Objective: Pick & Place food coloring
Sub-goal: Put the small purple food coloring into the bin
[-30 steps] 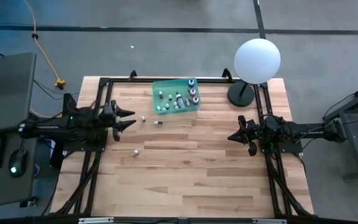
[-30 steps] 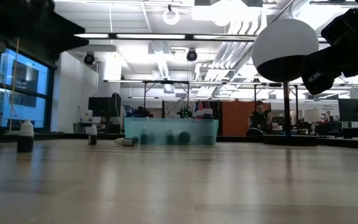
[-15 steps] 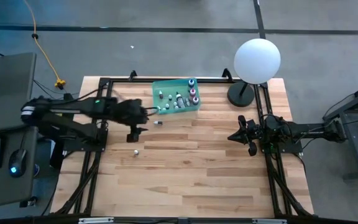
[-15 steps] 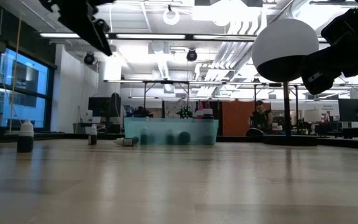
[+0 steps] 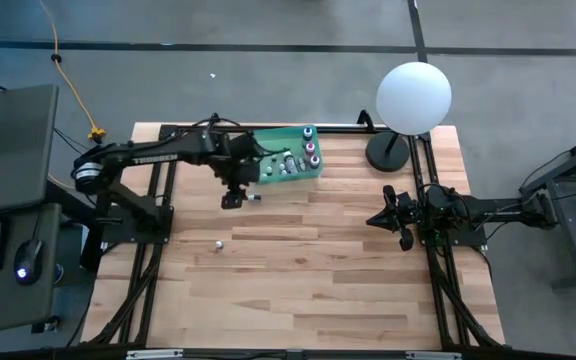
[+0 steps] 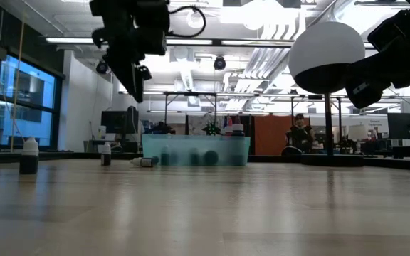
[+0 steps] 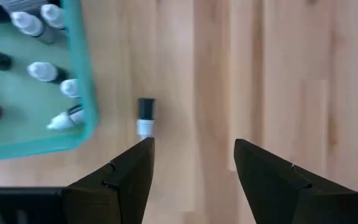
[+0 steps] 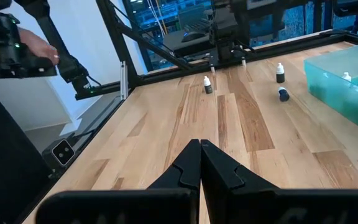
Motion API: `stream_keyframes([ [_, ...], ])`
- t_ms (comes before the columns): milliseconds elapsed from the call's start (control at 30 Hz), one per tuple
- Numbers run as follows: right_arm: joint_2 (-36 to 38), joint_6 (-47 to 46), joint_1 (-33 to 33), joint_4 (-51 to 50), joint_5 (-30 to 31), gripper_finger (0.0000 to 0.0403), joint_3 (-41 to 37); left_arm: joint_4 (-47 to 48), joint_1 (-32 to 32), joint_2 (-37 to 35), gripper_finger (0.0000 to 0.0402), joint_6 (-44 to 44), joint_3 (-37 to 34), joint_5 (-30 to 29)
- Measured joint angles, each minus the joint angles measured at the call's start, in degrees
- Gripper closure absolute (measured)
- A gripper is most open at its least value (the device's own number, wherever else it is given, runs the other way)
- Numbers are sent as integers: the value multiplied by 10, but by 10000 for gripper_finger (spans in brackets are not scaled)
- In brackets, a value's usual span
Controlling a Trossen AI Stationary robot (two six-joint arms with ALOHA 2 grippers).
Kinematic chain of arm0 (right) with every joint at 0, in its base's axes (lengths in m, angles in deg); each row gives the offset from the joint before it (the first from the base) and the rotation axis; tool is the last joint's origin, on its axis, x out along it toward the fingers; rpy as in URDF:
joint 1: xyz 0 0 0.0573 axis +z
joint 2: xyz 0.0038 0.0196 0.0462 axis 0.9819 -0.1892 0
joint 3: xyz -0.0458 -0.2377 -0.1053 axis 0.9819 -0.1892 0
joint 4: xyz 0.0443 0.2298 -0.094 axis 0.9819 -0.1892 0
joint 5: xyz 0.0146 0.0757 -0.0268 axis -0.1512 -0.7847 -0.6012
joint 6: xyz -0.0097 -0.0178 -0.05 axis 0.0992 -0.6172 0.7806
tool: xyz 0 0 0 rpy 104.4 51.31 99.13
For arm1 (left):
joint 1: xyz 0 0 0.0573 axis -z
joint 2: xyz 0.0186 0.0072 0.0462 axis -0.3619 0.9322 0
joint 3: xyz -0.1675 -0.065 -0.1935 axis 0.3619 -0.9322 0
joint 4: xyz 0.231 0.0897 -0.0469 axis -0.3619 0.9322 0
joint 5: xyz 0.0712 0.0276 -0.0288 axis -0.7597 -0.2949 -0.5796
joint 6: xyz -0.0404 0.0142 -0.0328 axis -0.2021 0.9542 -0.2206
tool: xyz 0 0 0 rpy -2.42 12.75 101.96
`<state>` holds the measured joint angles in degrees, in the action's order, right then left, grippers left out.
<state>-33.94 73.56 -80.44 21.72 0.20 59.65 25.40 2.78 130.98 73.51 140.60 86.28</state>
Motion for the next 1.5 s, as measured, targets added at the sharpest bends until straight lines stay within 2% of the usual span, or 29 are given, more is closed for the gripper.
stream_keyframes([
  [233, 0, 0, 0, 0, 0, 402, 0, -10, -31, 46, 183, 30, 0, -1],
  [500, 0, 0, 0, 0, 0, 402, 0, -69, -30, 99, 183, 33, 0, -38],
  [800, 0, 0, 0, 0, 0, 402, 0, -67, -22, 144, 183, 51, 0, -58],
  [1133, 0, 0, 0, 0, 0, 402, 0, -62, -18, 158, 183, 52, -3, -55],
  [1367, 0, 0, 0, 0, 0, 402, 0, -85, -18, 158, 183, 51, -54, -61],
  [1500, 0, 0, 0, 0, 0, 402, 0, -107, -18, 158, 183, 47, -58, -61],
])
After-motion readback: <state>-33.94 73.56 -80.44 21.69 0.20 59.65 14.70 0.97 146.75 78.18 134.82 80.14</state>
